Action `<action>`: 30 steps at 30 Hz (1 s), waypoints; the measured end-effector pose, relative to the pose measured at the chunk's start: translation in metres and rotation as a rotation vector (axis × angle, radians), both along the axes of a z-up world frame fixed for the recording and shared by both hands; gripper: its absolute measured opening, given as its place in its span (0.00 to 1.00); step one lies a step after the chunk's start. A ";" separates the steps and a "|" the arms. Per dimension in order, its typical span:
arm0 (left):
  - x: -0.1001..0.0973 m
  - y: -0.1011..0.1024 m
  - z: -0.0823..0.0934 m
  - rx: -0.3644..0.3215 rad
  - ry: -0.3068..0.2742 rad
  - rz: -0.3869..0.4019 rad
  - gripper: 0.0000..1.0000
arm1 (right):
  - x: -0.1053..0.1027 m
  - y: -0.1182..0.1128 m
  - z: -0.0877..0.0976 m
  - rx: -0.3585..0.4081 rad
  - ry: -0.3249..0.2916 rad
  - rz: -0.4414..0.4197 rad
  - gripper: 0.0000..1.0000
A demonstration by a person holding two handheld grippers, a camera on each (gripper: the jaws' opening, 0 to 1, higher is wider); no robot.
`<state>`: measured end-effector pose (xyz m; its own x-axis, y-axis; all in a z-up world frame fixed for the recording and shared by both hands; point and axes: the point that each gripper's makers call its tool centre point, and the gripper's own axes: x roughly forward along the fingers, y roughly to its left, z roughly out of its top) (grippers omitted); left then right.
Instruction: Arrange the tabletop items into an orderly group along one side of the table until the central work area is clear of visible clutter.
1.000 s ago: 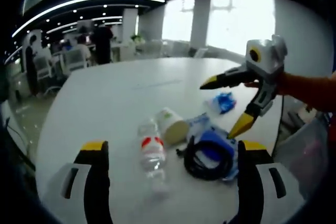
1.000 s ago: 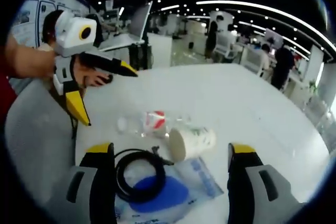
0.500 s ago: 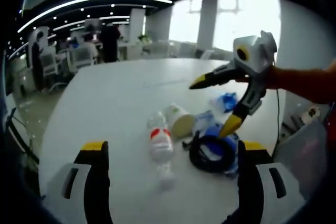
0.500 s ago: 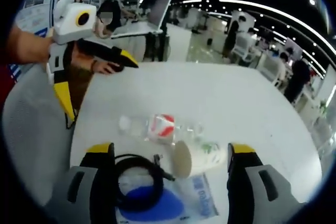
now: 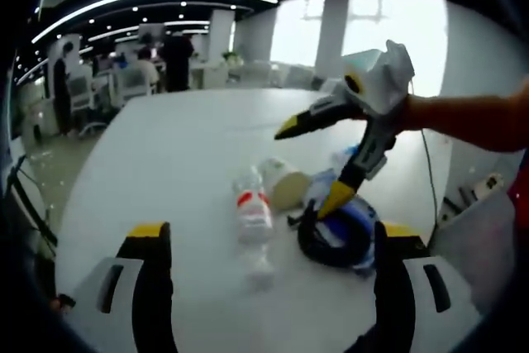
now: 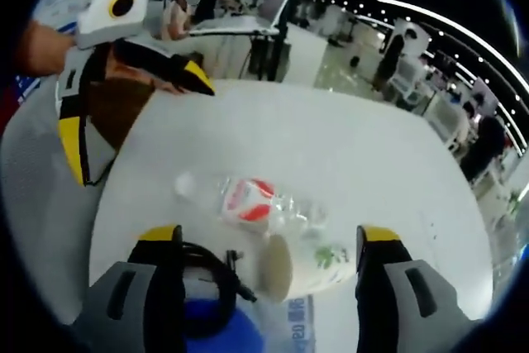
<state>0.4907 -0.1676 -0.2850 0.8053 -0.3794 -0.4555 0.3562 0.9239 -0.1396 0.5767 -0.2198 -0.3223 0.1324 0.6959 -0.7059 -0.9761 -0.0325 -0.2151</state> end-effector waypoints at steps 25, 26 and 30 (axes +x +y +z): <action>0.002 0.004 -0.004 -0.026 0.016 0.026 0.99 | 0.012 0.037 -0.041 -0.083 -0.044 0.110 0.80; 0.001 0.004 -0.005 -0.027 0.017 0.028 0.99 | 0.012 0.038 -0.041 -0.084 -0.046 0.113 0.80; 0.002 0.005 -0.006 -0.036 0.021 0.035 0.99 | 0.013 0.045 -0.044 -0.081 -0.040 0.123 0.80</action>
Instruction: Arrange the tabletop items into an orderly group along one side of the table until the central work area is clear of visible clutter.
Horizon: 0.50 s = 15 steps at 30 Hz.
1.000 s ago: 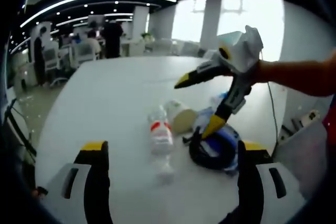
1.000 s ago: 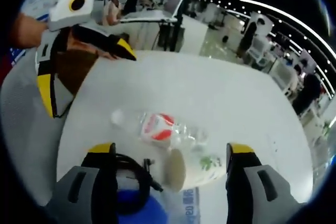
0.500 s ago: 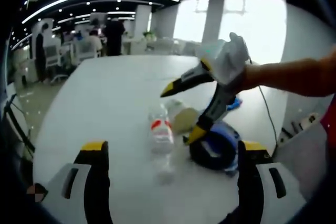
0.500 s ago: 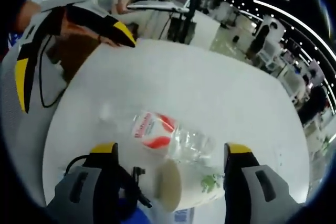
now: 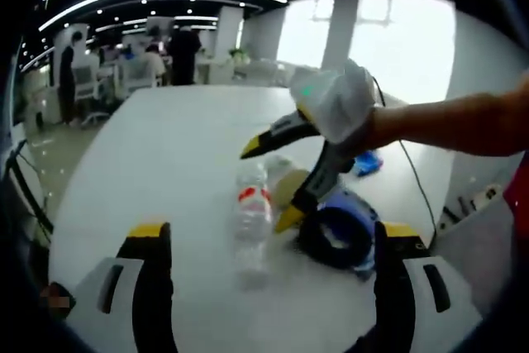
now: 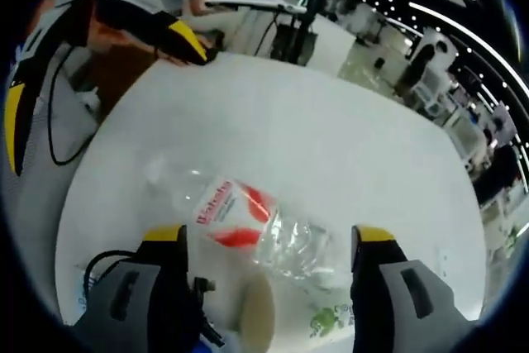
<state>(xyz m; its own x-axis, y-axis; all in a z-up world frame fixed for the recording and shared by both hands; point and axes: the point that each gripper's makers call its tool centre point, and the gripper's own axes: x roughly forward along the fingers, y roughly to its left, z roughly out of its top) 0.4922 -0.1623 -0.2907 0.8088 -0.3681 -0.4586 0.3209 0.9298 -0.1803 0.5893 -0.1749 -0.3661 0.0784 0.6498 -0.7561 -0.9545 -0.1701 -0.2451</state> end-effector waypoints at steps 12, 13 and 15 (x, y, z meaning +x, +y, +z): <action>0.001 0.003 0.000 -0.010 0.003 0.014 0.99 | 0.001 0.019 -0.009 -0.002 0.017 0.024 0.76; 0.001 0.004 0.000 -0.011 0.004 0.017 0.99 | 0.002 0.020 -0.012 -0.023 0.018 0.026 0.75; 0.001 0.004 0.000 -0.013 0.005 0.021 0.99 | 0.002 0.023 -0.011 -0.026 0.014 0.035 0.74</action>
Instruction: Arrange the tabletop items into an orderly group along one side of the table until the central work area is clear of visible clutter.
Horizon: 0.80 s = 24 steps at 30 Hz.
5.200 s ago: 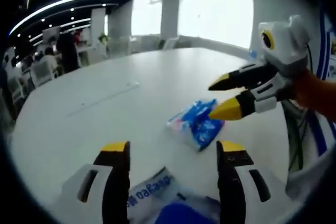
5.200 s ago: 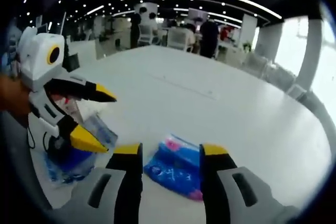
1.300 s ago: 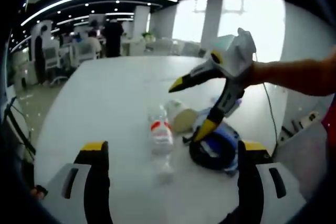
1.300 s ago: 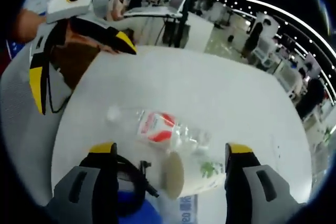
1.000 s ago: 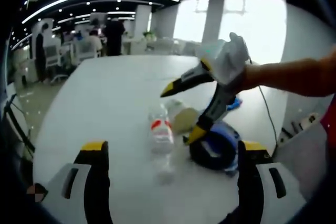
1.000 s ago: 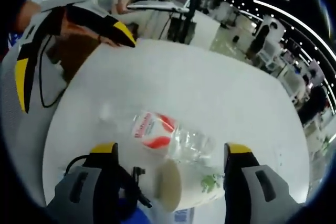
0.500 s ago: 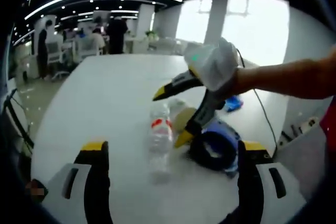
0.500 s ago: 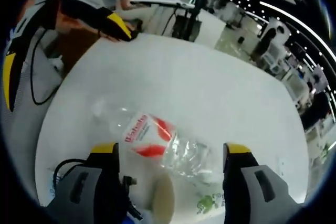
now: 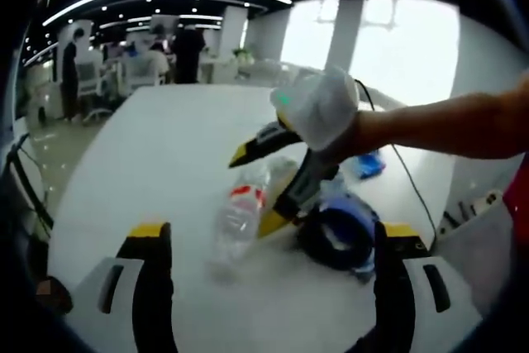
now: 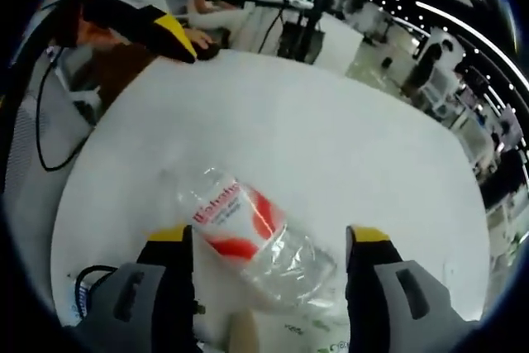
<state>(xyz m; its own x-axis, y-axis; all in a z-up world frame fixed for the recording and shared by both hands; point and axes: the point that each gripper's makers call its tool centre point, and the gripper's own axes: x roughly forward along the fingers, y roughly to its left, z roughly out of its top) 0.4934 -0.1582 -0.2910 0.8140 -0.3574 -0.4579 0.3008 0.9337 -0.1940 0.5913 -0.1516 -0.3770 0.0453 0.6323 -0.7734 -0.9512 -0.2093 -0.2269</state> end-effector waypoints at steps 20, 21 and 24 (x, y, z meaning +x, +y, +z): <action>0.001 0.005 0.001 -0.011 0.002 0.025 0.99 | -0.016 0.024 -0.008 -0.065 0.016 0.144 0.50; 0.001 0.004 0.001 -0.011 0.002 0.024 0.99 | -0.016 0.025 -0.009 -0.075 0.010 0.157 0.50; 0.001 0.005 0.000 -0.011 0.002 0.027 0.99 | -0.016 0.025 -0.011 -0.097 -0.002 0.185 0.48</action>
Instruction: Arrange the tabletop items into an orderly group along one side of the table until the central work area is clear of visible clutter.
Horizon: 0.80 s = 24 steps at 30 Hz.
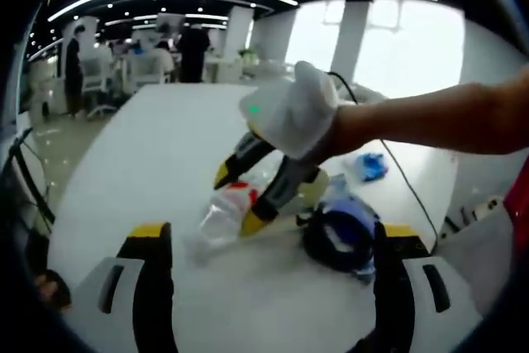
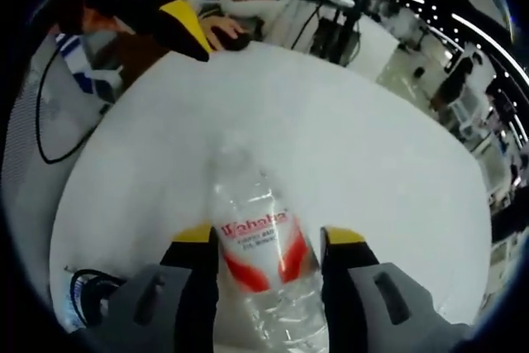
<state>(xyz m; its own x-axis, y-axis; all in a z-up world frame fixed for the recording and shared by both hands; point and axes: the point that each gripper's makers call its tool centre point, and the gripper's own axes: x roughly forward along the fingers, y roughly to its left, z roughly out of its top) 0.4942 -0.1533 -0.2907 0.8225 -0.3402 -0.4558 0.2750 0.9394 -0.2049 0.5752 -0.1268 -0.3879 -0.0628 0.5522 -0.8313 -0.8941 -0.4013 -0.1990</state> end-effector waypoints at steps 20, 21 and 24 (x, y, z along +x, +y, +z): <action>0.000 0.003 -0.001 -0.010 0.007 0.022 0.98 | -0.002 -0.005 -0.009 -0.146 -0.064 0.167 0.43; -0.001 0.004 -0.001 -0.011 0.007 0.024 0.97 | -0.001 -0.005 -0.009 -0.147 -0.064 0.169 0.42; -0.001 0.004 0.000 -0.012 0.006 0.027 0.97 | -0.001 -0.005 -0.008 -0.140 -0.063 0.168 0.41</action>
<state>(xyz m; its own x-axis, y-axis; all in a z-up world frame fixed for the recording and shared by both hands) 0.4935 -0.1491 -0.2910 0.8288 -0.3231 -0.4569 0.2480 0.9440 -0.2177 0.5743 -0.1314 -0.3955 -0.0896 0.4170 -0.9045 -0.7998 -0.5713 -0.1841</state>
